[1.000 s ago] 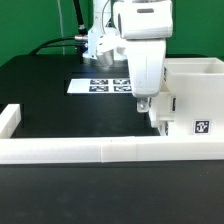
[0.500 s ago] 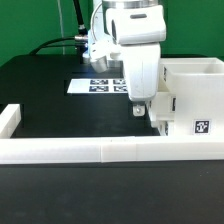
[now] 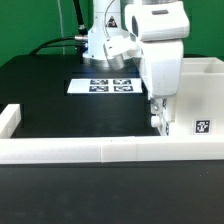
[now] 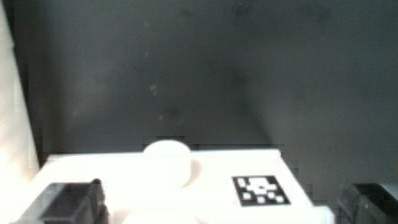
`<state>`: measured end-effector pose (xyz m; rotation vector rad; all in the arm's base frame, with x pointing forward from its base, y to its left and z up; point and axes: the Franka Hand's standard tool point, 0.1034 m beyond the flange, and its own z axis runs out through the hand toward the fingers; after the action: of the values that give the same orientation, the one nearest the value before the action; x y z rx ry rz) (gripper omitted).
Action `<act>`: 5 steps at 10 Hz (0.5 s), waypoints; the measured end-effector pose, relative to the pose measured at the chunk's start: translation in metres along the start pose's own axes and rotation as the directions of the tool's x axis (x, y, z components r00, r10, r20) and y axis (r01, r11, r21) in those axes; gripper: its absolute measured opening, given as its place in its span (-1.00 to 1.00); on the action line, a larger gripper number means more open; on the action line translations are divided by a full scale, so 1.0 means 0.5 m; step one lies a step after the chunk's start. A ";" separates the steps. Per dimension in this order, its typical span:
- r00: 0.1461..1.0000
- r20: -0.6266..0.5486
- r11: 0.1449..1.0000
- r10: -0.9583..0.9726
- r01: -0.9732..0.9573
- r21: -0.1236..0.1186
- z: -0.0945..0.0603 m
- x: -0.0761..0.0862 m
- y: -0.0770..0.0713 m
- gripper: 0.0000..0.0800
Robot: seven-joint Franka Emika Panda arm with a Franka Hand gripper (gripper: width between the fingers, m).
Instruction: Assemble drawer
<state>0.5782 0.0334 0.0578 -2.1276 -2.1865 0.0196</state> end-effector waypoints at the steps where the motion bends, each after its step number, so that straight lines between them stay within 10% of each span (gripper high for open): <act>1: 1.000 0.001 1.000 0.009 -0.009 -0.001 0.000 0.007 0.000 0.62; 5: 1.000 0.008 1.000 -0.001 0.001 -0.001 -0.002 -0.030 0.000 0.62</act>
Offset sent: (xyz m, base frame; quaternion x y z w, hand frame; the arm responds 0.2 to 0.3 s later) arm -0.0028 -0.0162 0.0034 0.0087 -0.0134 -0.0167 0.9997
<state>0.5787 0.0186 0.0577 -2.1300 -2.1927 0.0271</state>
